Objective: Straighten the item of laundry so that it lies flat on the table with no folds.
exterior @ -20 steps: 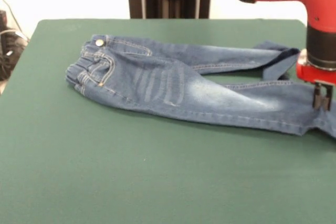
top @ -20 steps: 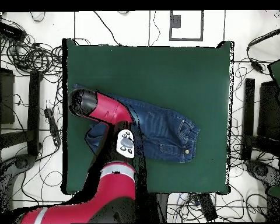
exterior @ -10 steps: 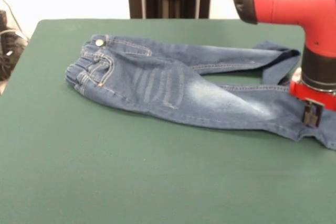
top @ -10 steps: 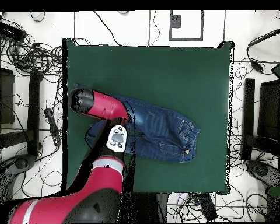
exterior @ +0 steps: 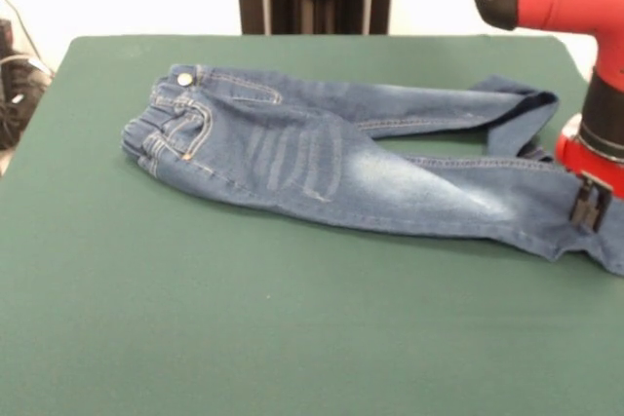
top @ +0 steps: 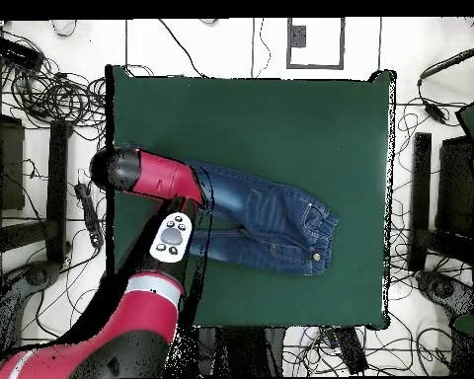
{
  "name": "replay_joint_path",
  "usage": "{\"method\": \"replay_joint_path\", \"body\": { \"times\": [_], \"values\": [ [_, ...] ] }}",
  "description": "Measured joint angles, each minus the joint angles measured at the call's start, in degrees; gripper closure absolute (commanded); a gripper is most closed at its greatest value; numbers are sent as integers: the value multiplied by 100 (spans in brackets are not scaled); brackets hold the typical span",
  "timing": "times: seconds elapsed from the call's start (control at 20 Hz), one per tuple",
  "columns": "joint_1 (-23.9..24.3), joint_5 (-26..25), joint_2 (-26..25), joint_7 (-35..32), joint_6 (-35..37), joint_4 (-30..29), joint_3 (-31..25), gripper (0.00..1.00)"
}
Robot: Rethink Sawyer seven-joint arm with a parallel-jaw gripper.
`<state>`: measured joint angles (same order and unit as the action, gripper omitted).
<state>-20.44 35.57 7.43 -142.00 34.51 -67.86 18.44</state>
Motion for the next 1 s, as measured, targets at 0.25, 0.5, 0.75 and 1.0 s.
{"method": "replay_joint_path", "body": {
  "times": [0.25, 0.5, 0.75, 1.0],
  "values": [
    [-35, 8, 25, -651, 28, 10, 68, 100],
    [-48, 10, 22, -900, 93, 17, 113, 100],
    [-174, 0, 48, -1419, 699, 115, 476, 100],
    [-165, -16, 278, -1760, 1600, 117, 677, 100]
  ]
}}
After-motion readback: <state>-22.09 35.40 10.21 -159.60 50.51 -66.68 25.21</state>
